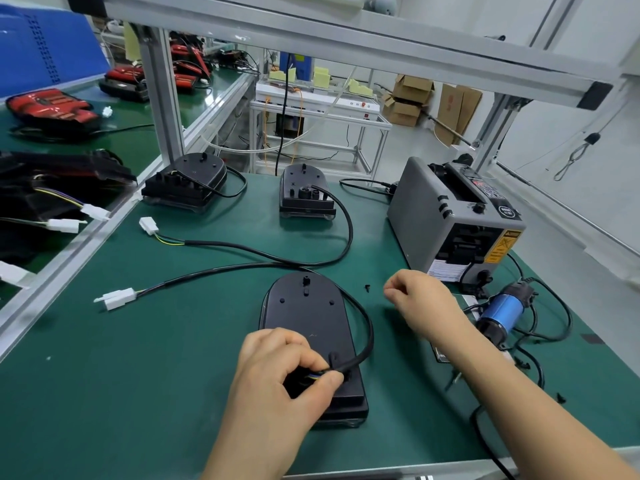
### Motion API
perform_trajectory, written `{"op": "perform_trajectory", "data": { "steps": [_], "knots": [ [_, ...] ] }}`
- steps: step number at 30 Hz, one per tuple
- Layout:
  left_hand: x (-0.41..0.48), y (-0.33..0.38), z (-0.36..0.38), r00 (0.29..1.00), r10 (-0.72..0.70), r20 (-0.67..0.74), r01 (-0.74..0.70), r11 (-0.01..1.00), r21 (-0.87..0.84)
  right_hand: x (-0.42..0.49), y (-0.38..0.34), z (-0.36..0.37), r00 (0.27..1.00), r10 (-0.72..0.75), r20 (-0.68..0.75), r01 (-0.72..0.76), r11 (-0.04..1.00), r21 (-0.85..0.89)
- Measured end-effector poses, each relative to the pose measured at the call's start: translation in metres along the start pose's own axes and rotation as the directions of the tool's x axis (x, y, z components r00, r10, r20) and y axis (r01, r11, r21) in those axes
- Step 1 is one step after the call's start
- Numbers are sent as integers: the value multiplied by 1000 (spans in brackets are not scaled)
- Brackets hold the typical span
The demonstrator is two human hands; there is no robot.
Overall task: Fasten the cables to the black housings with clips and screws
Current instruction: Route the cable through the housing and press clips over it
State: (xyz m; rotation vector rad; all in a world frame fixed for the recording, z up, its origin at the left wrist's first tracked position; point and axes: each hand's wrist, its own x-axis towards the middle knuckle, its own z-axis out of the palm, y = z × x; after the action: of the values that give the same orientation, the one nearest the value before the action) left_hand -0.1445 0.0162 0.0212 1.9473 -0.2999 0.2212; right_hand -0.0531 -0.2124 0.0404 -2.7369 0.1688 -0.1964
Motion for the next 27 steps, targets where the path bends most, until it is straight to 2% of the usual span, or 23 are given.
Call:
{"op": "perform_trajectory", "data": {
  "steps": [1,2,3,5,7,12,20,27],
  "knots": [
    [0,0,0,1000,1,-3,-1,1000,2,-12,-10,-9,999,-3,52,-11,964,264],
    [1,-1,1,1000,1,-4,-1,1000,4,-27,-21,-18,992,-53,117,-14,862,507],
    [1,-1,1,1000,1,-5,-1,1000,3,-42,-30,-25,978,-128,167,-14,753,658],
    [1,-1,1,1000,5,-15,-5,1000,-5,-69,-44,-32,940,-261,222,3,654,756],
    [2,-1,1,1000,10,-24,-10,1000,-10,-84,-53,-30,923,-305,233,26,656,755],
    [1,-2,1,1000,22,-14,-22,1000,8,-91,-60,-21,936,-262,235,23,713,701],
    [1,-3,2,999,37,-23,-36,999,23,-90,-67,-20,931,-169,323,-89,753,652],
    [0,-4,2,998,54,-15,-53,998,22,-86,-72,-26,911,-232,342,29,861,507]
  ]
}}
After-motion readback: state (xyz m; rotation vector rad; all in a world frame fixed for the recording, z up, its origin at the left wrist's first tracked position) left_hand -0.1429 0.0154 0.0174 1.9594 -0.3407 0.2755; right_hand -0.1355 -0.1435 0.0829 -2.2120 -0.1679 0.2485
